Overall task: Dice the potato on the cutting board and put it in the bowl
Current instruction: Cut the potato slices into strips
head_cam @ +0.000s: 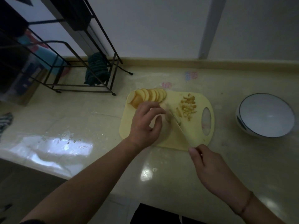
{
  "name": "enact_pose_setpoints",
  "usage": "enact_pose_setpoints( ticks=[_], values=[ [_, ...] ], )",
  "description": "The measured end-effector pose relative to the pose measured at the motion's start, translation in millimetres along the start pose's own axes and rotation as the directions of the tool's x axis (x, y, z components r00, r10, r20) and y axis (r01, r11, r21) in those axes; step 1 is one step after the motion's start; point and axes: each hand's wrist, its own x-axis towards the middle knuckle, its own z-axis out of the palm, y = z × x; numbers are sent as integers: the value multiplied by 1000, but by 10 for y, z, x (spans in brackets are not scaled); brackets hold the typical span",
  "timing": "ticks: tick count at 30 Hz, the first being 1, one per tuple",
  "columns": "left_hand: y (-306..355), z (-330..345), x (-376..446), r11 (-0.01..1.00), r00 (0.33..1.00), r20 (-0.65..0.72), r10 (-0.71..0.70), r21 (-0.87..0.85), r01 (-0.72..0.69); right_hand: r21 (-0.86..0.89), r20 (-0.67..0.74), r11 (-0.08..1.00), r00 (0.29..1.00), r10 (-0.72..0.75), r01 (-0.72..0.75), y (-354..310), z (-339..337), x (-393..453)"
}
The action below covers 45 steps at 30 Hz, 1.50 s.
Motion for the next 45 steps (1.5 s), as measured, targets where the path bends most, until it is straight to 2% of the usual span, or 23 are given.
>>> enact_pose_setpoints(
  ticks=[1,3,5,7,9,15,18,21,24,26,27,29,32,34,37,39,40,41,42,44,45],
  values=[
    [56,-40,97,998,997,43,70,4,-70,-22,-9,1000,1000,-9,9,-4,31,-2],
    [108,-80,286,984,941,300,155,33,-173,-39,-22,999,999,-33,32,-11,81,0],
    [120,-69,436,969,804,585,102,125,-214,-54,-25,998,999,-43,42,-26,121,7],
    [115,-37,504,944,674,738,4,220,-247,-65,-27,997,999,-46,44,-39,159,18],
    [106,-20,535,921,610,791,-43,267,-282,-64,-33,997,998,-47,45,-51,178,29],
    [101,-40,555,906,569,822,-33,265,-331,-75,-27,996,998,-58,56,-72,136,-4],
    [84,-56,558,893,527,848,-58,280,-352,-109,-6,992,998,-64,63,-46,120,-92],
    [55,-82,559,877,458,884,-92,290,-383,-146,2,986,996,-87,86,9,106,-193],
    [-17,-138,568,912,415,904,-103,253,-324,-176,33,980,996,-85,90,77,66,-283],
    [-84,-219,602,940,430,896,-113,237,-247,-209,52,975,997,-65,74,140,14,-347],
    [-133,-277,622,949,457,882,-117,235,-210,-232,58,970,997,-54,66,173,-22,-377],
    [-247,-405,645,965,578,810,-99,221,-144,-279,97,959,995,-23,49,221,-132,-437],
    [-457,-585,574,964,813,575,-91,254,-72,-234,170,972,985,24,16,246,-312,-500],
    [-556,-654,471,959,893,442,-91,281,-41,-246,182,969,983,40,6,246,-392,-517],
    [-584,-669,327,970,956,290,33,223,-101,-347,159,936,987,3,53,187,-406,-488],
    [-462,-664,327,985,981,185,51,152,-79,-439,145,890,987,-67,125,122,-374,-418],
    [-378,-660,348,992,984,174,47,105,-66,-477,140,865,985,-97,153,81,-352,-374],
    [-295,-643,371,996,974,220,49,62,-64,-508,133,844,984,-120,172,61,-326,-336],
    [-219,-620,395,996,943,327,63,33,-78,-531,129,827,982,-139,187,44,-307,-303],
    [-144,-512,411,987,802,593,77,71,-147,-551,110,808,978,-177,208,32,-271,-252],
    [-146,-452,402,975,732,678,69,108,-192,-563,93,798,975,-200,218,37,-245,-227]
  ],
)
